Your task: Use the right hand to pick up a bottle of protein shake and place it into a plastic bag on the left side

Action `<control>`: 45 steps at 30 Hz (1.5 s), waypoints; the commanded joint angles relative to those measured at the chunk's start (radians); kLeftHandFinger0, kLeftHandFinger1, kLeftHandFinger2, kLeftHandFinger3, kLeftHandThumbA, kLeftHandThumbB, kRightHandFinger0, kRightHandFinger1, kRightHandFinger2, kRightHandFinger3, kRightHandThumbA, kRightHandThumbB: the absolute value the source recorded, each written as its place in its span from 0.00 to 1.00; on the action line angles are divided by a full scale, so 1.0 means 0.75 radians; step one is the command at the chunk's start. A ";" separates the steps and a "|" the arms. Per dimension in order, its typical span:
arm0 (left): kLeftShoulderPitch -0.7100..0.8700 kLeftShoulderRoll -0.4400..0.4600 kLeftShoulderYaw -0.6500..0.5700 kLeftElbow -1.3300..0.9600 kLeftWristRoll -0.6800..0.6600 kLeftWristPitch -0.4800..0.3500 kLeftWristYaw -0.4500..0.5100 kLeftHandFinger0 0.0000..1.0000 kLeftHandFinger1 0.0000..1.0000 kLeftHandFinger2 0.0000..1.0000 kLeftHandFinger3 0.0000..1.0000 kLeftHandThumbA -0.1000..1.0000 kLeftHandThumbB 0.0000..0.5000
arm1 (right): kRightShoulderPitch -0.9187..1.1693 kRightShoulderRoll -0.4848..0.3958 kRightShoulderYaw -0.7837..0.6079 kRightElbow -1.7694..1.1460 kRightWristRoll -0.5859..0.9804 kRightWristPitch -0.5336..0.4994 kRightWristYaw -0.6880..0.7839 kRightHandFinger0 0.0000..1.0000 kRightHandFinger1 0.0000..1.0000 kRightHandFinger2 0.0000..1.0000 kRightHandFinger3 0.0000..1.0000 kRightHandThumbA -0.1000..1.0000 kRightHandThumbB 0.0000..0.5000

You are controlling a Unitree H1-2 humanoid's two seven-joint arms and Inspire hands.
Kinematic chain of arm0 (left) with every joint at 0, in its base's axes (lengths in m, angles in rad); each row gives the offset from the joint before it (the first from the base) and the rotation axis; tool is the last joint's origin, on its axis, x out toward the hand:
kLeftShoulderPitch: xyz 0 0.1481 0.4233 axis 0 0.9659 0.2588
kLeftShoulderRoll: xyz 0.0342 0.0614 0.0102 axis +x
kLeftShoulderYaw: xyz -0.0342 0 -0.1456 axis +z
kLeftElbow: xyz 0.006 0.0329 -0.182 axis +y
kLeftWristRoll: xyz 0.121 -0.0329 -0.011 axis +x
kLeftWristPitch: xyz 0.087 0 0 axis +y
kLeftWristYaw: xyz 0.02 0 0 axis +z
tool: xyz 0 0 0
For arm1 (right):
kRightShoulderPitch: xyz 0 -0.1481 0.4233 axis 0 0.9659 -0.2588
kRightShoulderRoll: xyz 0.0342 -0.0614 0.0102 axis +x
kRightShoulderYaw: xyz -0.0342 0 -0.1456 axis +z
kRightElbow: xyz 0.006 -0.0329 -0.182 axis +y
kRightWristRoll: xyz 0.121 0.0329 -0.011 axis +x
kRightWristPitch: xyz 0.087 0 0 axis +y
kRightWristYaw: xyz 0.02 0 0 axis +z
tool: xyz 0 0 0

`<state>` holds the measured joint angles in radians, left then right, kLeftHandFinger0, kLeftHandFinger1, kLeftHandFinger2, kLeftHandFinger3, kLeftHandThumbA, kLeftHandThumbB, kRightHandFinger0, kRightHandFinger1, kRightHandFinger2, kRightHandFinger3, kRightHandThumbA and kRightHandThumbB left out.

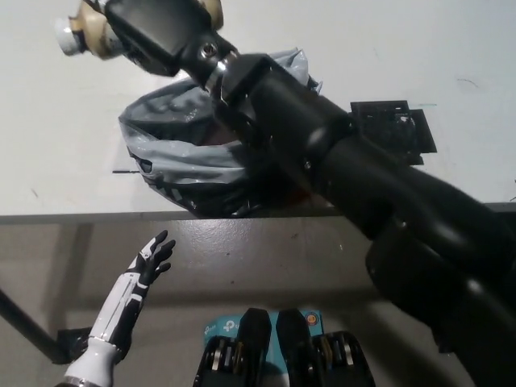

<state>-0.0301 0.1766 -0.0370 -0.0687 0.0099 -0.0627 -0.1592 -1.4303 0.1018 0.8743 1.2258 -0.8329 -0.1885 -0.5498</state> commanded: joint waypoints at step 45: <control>-0.227 0.019 0.071 0.044 -0.098 0.056 -0.003 1.00 1.00 1.00 1.00 0.90 0.11 | 0.306 -0.676 -1.395 -2.357 1.082 0.612 1.017 1.00 1.00 1.00 1.00 0.97 0.49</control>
<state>-0.1092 0.1754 -0.0395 -0.0533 0.0114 -0.0233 -0.1615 -1.2711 -0.1787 0.2042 0.4838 -0.4652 -0.0209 0.1440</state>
